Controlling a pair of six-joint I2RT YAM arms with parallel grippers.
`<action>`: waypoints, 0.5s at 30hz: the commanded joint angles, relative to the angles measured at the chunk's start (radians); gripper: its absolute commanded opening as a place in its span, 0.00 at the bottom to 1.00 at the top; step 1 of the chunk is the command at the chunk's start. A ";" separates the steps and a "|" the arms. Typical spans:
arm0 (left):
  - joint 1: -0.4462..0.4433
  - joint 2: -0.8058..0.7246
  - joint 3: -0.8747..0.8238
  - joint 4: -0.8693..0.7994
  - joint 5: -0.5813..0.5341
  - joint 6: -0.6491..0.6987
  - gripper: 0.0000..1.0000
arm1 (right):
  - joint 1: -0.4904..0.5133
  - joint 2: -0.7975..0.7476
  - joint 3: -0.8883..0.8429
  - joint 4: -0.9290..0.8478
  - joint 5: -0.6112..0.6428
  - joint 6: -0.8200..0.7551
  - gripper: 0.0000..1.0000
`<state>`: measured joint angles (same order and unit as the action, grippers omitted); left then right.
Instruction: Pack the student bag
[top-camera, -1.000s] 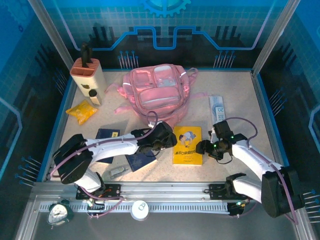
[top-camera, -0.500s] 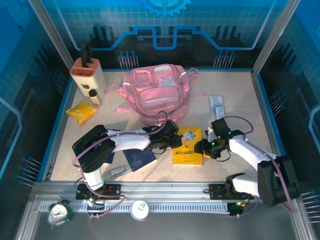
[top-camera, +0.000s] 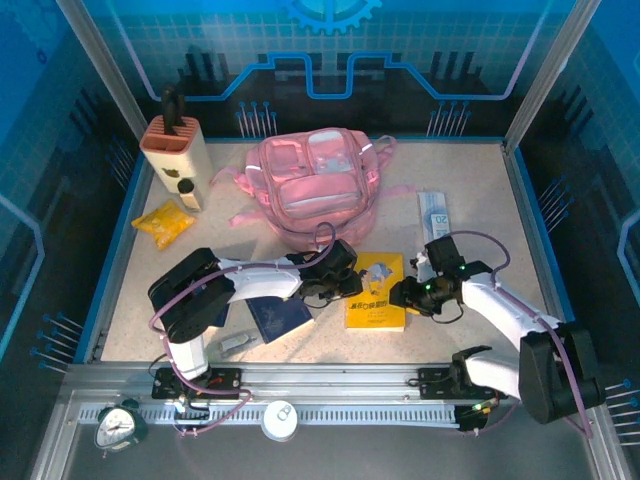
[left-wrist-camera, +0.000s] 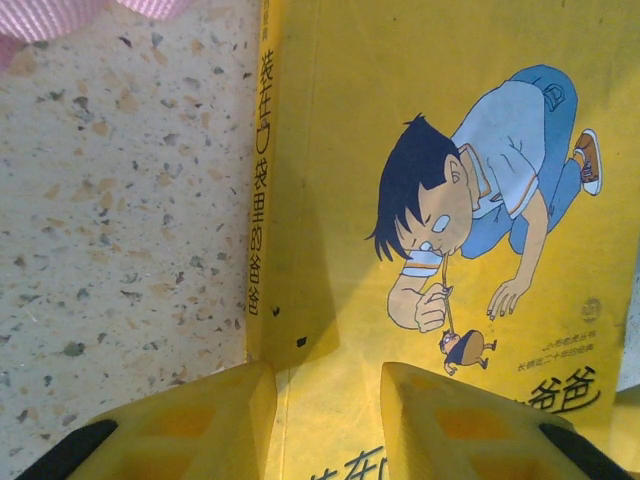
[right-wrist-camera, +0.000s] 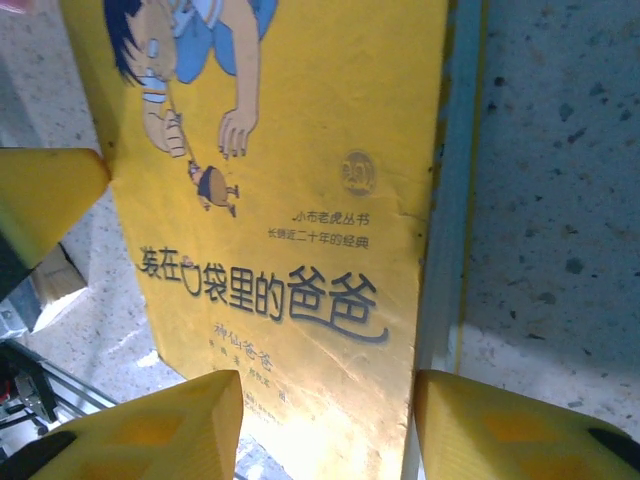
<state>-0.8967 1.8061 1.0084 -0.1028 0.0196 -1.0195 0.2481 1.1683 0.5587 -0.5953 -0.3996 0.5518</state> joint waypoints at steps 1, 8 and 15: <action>0.001 0.031 0.004 -0.063 -0.007 -0.011 0.35 | -0.009 -0.018 0.048 -0.019 -0.046 -0.020 0.47; 0.000 0.037 0.013 -0.071 -0.007 -0.013 0.34 | -0.012 -0.013 0.044 -0.014 -0.081 -0.024 0.38; 0.001 0.035 0.028 -0.078 -0.010 -0.002 0.35 | -0.027 -0.027 0.050 -0.039 -0.069 -0.026 0.18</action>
<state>-0.8967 1.8118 1.0237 -0.1234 0.0189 -1.0210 0.2344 1.1595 0.5789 -0.6178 -0.4252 0.5354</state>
